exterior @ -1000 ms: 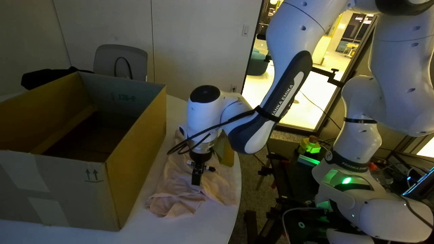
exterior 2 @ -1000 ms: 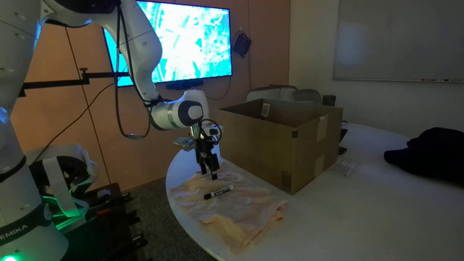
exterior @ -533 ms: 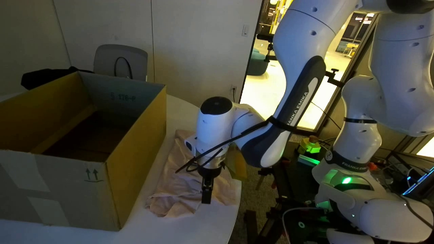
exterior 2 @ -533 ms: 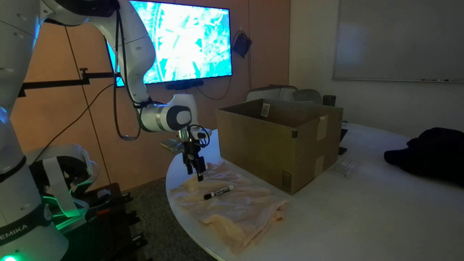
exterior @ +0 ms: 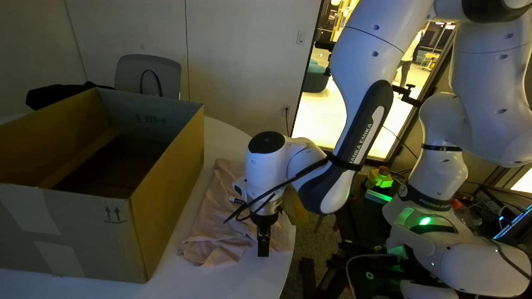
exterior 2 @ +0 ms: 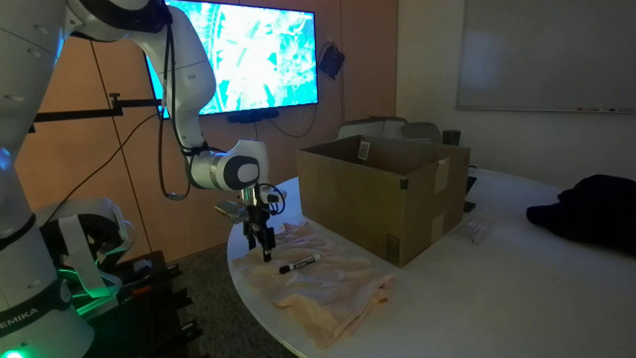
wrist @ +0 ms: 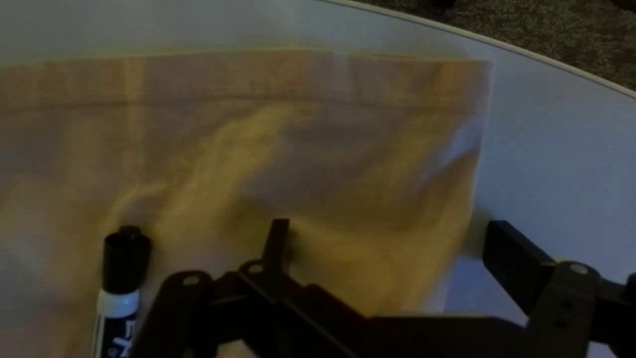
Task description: Pick up the marker and wrap it on the cloth, then pick up the cloth and put it in the box
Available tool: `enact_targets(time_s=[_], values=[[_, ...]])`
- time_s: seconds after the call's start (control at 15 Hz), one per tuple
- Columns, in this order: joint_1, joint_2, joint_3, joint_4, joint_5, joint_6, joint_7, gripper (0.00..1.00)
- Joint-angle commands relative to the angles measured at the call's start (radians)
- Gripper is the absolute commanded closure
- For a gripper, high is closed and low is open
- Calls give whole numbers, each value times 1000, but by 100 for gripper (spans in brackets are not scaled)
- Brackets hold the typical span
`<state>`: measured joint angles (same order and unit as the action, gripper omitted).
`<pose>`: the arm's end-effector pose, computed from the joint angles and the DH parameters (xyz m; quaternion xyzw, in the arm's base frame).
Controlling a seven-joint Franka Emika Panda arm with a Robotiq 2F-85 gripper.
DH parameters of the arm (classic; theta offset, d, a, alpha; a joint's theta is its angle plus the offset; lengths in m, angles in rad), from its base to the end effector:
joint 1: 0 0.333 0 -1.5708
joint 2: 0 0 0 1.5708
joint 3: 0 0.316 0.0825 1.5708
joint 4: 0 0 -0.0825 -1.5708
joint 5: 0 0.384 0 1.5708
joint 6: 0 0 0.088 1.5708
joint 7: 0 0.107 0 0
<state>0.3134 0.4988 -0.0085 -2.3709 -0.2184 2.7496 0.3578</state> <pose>0.4552 0.1520 0.1062 0.9945 0.0771 -0.0444 0.0550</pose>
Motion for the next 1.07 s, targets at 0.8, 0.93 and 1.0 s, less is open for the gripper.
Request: enact_targets(time_s=[0.8, 0.93, 1.0], values=[[-69, 38, 63, 64, 120, 118, -158, 0], [-51, 58, 42, 91, 107, 114, -145, 0], [-43, 73, 32, 107, 102, 109, -139, 0]])
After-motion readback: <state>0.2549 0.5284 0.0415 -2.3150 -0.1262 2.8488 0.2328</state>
